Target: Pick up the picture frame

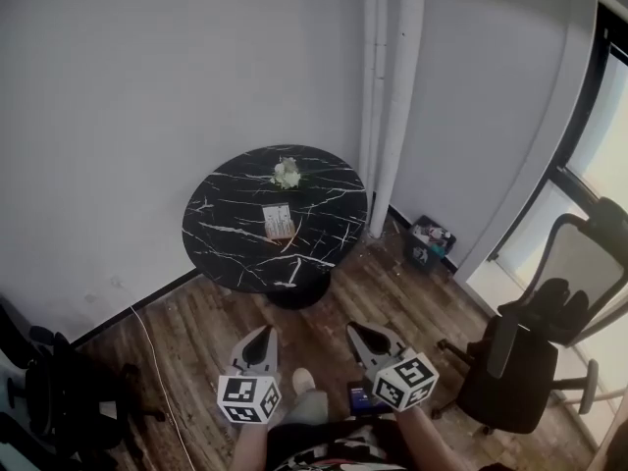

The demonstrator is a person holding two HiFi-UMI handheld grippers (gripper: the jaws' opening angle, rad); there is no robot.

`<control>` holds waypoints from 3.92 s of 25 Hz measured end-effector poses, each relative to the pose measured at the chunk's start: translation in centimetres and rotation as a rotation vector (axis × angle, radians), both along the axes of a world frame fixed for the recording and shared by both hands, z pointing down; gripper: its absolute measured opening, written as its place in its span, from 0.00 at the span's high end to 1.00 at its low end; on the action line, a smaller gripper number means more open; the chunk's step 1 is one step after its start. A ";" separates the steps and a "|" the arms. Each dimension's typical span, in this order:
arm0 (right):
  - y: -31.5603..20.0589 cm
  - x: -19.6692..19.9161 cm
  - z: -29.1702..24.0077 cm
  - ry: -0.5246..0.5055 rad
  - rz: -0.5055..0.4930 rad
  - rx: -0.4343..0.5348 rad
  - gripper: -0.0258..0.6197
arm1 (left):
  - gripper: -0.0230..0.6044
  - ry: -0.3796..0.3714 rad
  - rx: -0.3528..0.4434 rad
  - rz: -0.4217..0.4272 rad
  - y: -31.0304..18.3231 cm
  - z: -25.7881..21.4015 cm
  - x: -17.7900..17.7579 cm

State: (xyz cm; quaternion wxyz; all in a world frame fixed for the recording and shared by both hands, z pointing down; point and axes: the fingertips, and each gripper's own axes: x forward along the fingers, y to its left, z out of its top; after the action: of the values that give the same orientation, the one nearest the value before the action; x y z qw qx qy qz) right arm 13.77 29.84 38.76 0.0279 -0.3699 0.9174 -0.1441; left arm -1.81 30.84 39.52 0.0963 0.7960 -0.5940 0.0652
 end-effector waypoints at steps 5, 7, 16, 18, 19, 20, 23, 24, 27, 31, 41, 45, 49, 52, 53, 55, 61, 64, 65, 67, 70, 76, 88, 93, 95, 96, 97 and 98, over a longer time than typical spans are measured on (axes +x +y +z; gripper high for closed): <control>-2.5 -0.2 0.5 -0.001 0.004 -0.009 0.93 | 0.94 -0.045 0.056 -0.007 -2.0 -0.3 -0.3; -3.9 -0.7 1.2 0.018 0.002 -0.013 0.93 | 0.94 -0.001 0.070 0.014 -3.2 -0.2 -0.5; -13.9 -3.8 3.5 0.032 -0.022 -0.085 0.93 | 0.94 0.064 0.035 0.014 -14.2 1.4 -3.8; -16.4 -5.0 3.7 0.040 -0.025 -0.097 0.93 | 0.94 0.049 0.020 0.011 -16.9 1.5 -5.0; -17.6 -5.6 3.7 0.044 -0.029 -0.101 0.93 | 0.94 0.044 0.014 0.007 -18.2 1.6 -5.7; -18.8 -6.3 3.8 0.048 -0.031 -0.107 0.93 | 0.94 0.041 0.008 0.003 -19.5 1.7 -6.4; -22.4 -7.9 4.3 0.068 -0.029 -0.122 0.93 | 0.94 0.042 -0.016 -0.005 -23.2 2.4 -8.4; -23.5 -8.3 4.6 0.077 -0.027 -0.127 0.93 | 0.94 0.043 -0.024 -0.008 -24.3 2.7 -9.0; -26.7 -9.4 5.2 0.100 -0.017 -0.147 0.93 | 0.94 0.048 -0.046 -0.010 -27.5 3.5 -10.6; -30.6 -10.8 6.4 0.220 -0.020 -0.124 0.93 | 0.94 0.018 -0.073 0.019 -31.5 5.0 -12.0; -36.1 -12.7 9.6 0.372 -0.011 -0.100 0.93 | 0.94 -0.036 -0.132 0.111 -37.7 8.7 -13.2; -36.2 -12.5 9.7 0.409 0.004 -0.097 0.93 | 0.94 -0.033 -0.146 0.141 -38.4 9.4 -13.0; -36.2 -11.6 9.0 0.415 0.029 -0.081 0.93 | 0.94 -0.032 -0.148 0.150 -38.6 9.8 -12.7; -36.0 -10.7 8.7 0.409 0.052 -0.085 0.93 | 0.94 -0.033 -0.143 0.150 -38.5 9.8 -12.6; -35.9 -10.6 8.8 0.407 0.056 -0.090 0.93 | 0.94 -0.030 -0.142 0.146 -38.5 9.8 -12.7; -35.9 -10.5 9.0 0.408 0.062 -0.099 0.93 | 0.94 -0.021 -0.149 0.132 -38.6 10.1 -13.1; -36.2 -11.0 9.8 0.413 0.043 -0.116 0.93 | 0.94 -0.015 -0.174 0.105 -38.6 10.9 -14.1; -36.5 -11.3 10.0 0.402 0.037 -0.126 0.93 | 0.94 -0.016 -0.181 0.101 -38.3 10.9 -14.4; -36.5 -11.5 10.1 0.398 0.034 -0.128 0.93 | 0.94 -0.012 -0.183 0.096 -38.3 11.0 -14.6; -36.7 -12.0 10.4 0.400 0.020 -0.130 0.93 | 0.94 -0.005 -0.193 0.093 -38.4 11.5 -14.7; -36.6 -12.5 11.1 0.411 -0.006 -0.138 0.93 | 0.94 -0.009 -0.226 0.104 -38.0 12.8 -14.2; -37.0 -12.6 12.9 0.441 -0.037 -0.165 0.93 | 0.94 -0.024 -0.275 0.130 -38.4 14.9 -13.7; -39.0 -13.0 17.9 0.502 -0.114 -0.262 0.93 | 0.85 -0.031 -0.354 0.221 -40.6 18.8 -14.1; -40.0 -14.1 19.8 0.531 -0.169 -0.291 0.93 | 0.77 -0.022 -0.400 0.271 -41.5 20.6 -14.1; -40.4 -14.8 20.5 0.549 -0.195 -0.295 0.93 | 0.75 -0.028 -0.413 0.288 -41.8 21.1 -14.1; -40.6 -15.1 20.8 0.555 -0.208 -0.297 0.93 | 0.75 -0.030 -0.415 0.298 -42.0 21.3 -14.1; -40.8 -15.4 21.1 0.560 -0.219 -0.299 0.93 | 0.74 -0.030 -0.415 0.309 -42.2 21.4 -14.0; -41.0 -15.7 21.3 0.565 -0.231 -0.301 0.92 | 0.73 -0.027 -0.412 0.318 -42.5 21.5 -14.0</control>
State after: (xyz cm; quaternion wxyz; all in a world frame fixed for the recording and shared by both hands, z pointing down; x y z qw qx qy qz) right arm -1.92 -11.15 60.10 -0.2987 -0.2891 0.8931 -0.1718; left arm -15.79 -11.63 61.00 0.2370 0.8421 -0.4368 0.2095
